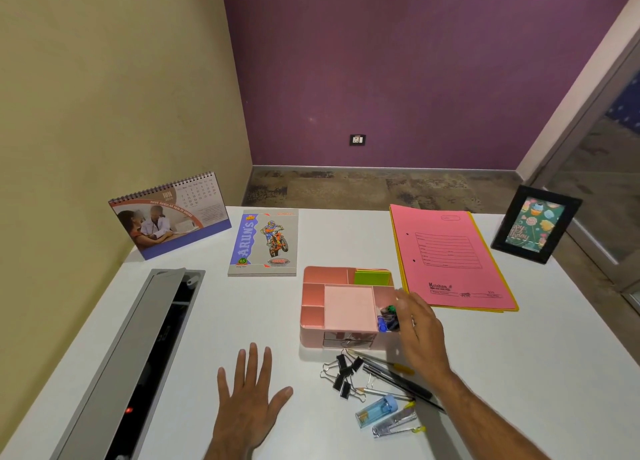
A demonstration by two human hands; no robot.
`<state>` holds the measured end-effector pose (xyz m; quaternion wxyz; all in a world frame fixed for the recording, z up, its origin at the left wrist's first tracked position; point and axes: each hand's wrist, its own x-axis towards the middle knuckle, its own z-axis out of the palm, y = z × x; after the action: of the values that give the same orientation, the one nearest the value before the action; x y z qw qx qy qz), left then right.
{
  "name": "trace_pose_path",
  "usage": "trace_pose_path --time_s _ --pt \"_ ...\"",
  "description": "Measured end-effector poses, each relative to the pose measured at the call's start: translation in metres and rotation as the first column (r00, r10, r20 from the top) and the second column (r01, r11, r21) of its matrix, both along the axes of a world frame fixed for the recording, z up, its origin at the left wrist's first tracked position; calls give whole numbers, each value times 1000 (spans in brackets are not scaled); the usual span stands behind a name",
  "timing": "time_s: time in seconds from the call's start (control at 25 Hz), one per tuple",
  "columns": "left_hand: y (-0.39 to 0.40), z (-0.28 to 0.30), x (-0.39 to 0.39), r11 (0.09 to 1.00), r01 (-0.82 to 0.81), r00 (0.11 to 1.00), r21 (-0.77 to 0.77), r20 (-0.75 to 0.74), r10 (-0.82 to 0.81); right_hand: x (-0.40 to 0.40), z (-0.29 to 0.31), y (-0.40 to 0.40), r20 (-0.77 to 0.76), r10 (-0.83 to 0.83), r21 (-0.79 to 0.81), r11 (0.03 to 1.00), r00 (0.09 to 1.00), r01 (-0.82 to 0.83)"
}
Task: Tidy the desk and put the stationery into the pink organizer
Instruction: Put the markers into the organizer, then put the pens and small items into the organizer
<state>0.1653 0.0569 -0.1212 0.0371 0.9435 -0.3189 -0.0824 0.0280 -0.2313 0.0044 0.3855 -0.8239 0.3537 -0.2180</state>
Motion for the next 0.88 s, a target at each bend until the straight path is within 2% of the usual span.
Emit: trace_pose_path --time_s 0.08,0.2,0.28,0.36,0.48,0.52,0.6,0.68,0.76,0.8,0.88 --pt "0 0 0 1000 -5 1000 27 -10 6 -8 -3 2 81 -90 37 996 993 87" --pt "-1 0 1 999 -2 999 40 -36 3 -27 -15 5 56 -142 2 990 988 142" --pt "-5 -2 1 999 -14 995 34 -96 17 -45 -33 6 -27 -40 -96 995 999 37" --pt "-9 -1 2 998 -35 988 45 -147 41 -64 -47 13 -157 140 -179 969 978 -168" --pt "-14 15 -1 994 -49 992 93 -115 60 -83 -56 24 -322 383 -218 860 866 -461" --pt "-15 20 -2 993 -72 984 95 -158 87 -85 -56 28 -373 430 -209 824 822 -526" --pt "-17 28 -6 990 -83 977 116 -186 104 -85 -52 31 -487 461 -208 764 742 -611" --pt "-15 29 -15 992 -56 988 114 -139 72 -82 -51 31 -546 444 -225 738 710 -636" --pt "-12 26 -23 996 -46 985 77 -161 58 -78 -52 30 -574 432 -235 727 696 -646" --pt "-11 27 -28 999 -26 985 35 -167 31 -76 -52 30 -588 429 -233 723 686 -651" --pt "-14 32 -34 987 42 990 -152 -124 -61 -71 -50 29 -610 416 -243 712 674 -659"
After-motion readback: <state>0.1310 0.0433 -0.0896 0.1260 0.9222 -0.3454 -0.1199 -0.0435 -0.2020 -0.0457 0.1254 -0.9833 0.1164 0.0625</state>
